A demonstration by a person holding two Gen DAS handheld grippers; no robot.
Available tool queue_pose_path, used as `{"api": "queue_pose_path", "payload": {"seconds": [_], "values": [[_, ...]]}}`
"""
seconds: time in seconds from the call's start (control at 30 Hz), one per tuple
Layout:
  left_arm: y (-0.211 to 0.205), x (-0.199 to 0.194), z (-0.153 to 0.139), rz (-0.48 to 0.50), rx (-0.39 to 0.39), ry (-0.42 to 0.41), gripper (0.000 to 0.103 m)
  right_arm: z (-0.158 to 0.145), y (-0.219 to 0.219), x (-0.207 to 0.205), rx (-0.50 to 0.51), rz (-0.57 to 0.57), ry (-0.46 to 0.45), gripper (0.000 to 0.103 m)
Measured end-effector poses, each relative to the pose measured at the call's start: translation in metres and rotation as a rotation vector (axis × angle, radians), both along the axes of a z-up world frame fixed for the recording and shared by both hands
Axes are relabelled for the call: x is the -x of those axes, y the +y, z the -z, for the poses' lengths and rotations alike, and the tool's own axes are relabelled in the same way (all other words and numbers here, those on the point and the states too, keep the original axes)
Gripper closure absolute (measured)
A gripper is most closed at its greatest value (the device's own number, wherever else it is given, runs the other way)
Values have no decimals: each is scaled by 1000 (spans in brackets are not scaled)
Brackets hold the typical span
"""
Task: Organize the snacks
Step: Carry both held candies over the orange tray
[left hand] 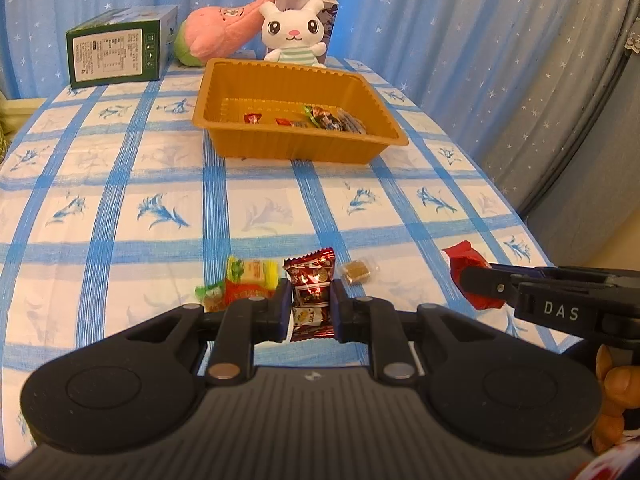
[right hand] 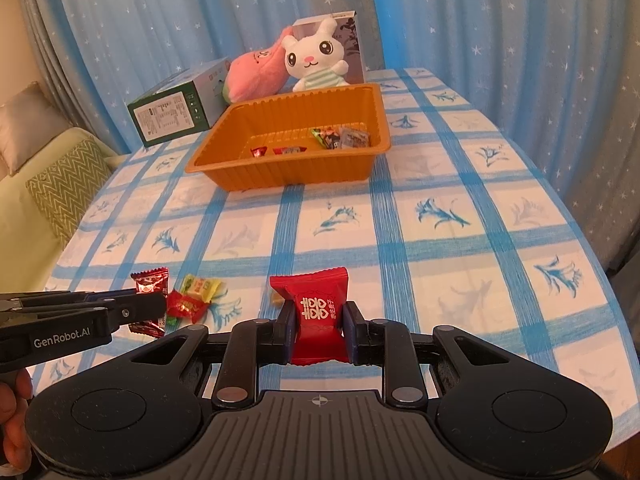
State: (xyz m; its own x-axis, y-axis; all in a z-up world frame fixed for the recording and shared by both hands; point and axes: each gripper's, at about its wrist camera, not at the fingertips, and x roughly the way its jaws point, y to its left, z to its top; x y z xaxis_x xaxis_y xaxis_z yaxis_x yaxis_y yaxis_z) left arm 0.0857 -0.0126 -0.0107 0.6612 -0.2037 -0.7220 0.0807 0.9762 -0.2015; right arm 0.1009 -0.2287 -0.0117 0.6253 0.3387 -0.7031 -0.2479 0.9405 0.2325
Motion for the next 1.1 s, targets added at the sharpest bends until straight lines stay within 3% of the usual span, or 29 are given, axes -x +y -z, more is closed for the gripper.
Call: {"api": "queue_pose_path", "payload": {"seconds": [0.47,0.83,1.1], "values": [[5,-71,-32,10,-30,-82,85,-26,7,-73,4,-21,-68,78],[20,-145,-42,-3,-18,-93,85,-41,20,-157,-54,-23,-68,78],[30,-194,-41,-21,-35,-86,85,-40,40,-208,-21,-24,-72,78]]}}
